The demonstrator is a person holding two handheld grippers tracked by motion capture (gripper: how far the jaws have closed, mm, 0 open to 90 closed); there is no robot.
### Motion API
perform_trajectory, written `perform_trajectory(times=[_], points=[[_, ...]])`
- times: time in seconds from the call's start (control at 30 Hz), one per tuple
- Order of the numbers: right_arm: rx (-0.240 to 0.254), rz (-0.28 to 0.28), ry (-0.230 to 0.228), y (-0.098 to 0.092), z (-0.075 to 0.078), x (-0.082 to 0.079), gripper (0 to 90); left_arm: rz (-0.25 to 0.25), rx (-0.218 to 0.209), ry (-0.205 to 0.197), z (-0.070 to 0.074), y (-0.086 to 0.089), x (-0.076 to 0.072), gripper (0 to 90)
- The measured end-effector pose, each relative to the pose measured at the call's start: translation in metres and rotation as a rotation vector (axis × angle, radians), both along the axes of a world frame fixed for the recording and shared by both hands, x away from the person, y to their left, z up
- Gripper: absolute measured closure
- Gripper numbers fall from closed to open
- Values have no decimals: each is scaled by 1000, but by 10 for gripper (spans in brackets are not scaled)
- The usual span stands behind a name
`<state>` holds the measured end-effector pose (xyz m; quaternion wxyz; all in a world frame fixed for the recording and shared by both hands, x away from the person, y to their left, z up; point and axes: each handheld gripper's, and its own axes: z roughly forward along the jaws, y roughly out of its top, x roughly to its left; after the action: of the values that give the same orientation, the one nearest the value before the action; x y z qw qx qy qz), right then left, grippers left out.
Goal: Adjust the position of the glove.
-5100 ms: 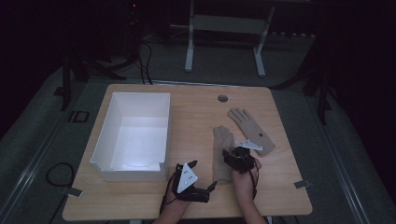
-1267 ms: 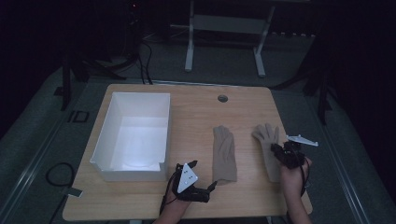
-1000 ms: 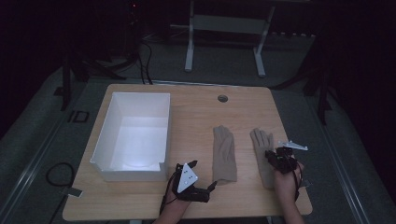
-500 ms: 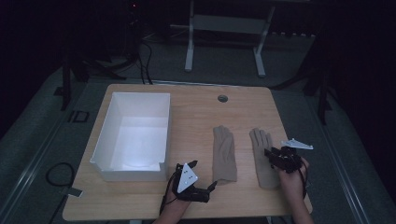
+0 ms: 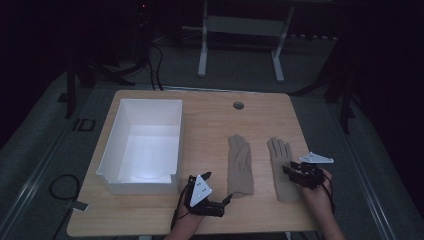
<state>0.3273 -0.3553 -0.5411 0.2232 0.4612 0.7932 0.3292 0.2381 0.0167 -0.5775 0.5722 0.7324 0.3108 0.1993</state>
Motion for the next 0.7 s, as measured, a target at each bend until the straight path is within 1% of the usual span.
perform_trajectory(times=[0.07,0.1,0.13,0.2,0.23,0.27,0.3,0.33,0.37,0.4,0.43,0.5,0.53,0.6,0.7], points=[[17,-12,-11,-1,-3,1,576,0,-1,1,0,0,0,20],[17,-12,-11,-1,-3,1,576,0,-1,1,0,0,0,20],[33,-30,-16,-1,-5,2,583,-1,-1,2,0,0,0,20],[25,-38,-8,0,-9,3,608,-2,-1,0,0,0,0,20],[31,-39,2,1,-13,3,628,-2,-1,0,0,0,0,20],[31,-39,2,1,-13,3,628,-2,-1,0,0,0,0,20],[33,-38,8,1,-15,3,646,-2,0,-1,0,0,0,20],[37,-44,-4,2,-17,1,739,-2,0,-1,0,0,0,20],[37,-44,-4,3,-17,1,767,-2,0,-2,0,0,0,20],[25,-46,-5,4,-17,1,799,-2,0,-1,0,0,0,20],[22,-49,-4,4,-16,1,811,-2,-1,-1,0,0,0,20],[41,-71,6,4,-16,2,824,-2,0,-1,0,0,0,20],[40,-82,7,5,-15,1,829,-2,0,-1,0,0,0,20],[36,-100,2,7,-12,1,835,-1,-1,1,0,0,0,20],[61,-130,-26,9,-1,1,836,0,-2,1,0,0,0,20]])
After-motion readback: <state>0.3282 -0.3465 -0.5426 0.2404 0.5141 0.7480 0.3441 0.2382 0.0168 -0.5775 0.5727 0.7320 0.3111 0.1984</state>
